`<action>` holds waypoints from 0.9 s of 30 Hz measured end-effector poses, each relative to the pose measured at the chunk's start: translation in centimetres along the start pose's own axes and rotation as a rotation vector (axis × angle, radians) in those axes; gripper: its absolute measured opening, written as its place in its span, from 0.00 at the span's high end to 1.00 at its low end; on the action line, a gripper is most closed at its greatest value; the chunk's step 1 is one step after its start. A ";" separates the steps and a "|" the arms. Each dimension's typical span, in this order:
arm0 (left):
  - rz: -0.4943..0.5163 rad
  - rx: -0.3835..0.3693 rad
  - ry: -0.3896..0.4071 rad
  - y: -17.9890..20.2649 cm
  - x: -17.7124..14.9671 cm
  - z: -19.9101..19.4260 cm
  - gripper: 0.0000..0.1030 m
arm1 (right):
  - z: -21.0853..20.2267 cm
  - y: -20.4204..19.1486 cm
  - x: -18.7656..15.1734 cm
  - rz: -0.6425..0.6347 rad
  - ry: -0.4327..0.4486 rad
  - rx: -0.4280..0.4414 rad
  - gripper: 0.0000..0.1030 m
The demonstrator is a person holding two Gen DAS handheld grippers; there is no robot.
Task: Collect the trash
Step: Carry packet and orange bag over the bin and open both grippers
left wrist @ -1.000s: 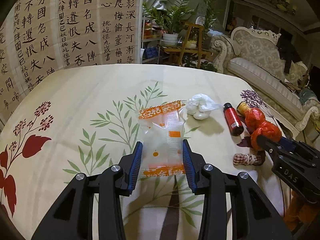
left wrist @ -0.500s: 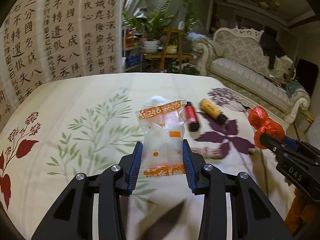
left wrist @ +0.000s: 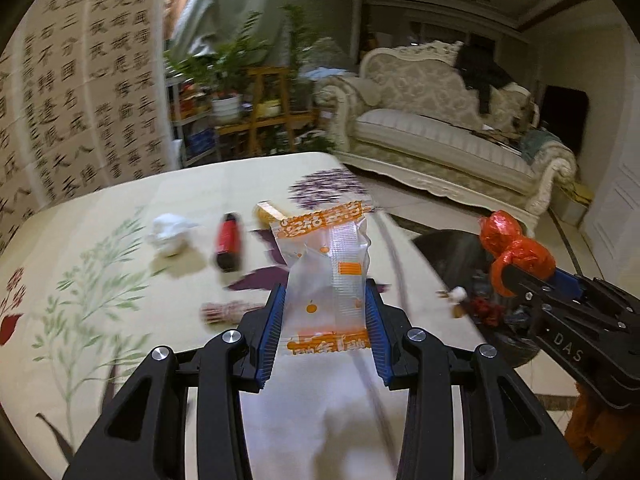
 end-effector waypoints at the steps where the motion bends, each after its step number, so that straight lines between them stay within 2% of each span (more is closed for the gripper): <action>1: 0.011 -0.007 0.000 0.7 0.1 0.2 0.61 | 0.0 0.7 -0.1 0.008 0.002 -0.013 0.63; 11: 0.093 -0.062 -0.008 6.2 1.1 3.3 0.61 | 1.3 5.4 -0.8 0.072 -0.017 -0.063 0.63; 27: 0.154 -0.051 -0.058 9.8 2.0 7.3 0.61 | 4.1 8.9 -0.5 0.126 -0.039 -0.084 0.63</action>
Point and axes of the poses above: each gripper's, at about its wrist camera, not at the fingertips, and z roughly the way its jaws point, y to its right, x to its top, the point moved 6 cm from there along z, roughly the way its jaws point, and after that the axes turned 3 degrees about -y, right-handed, at the moved point
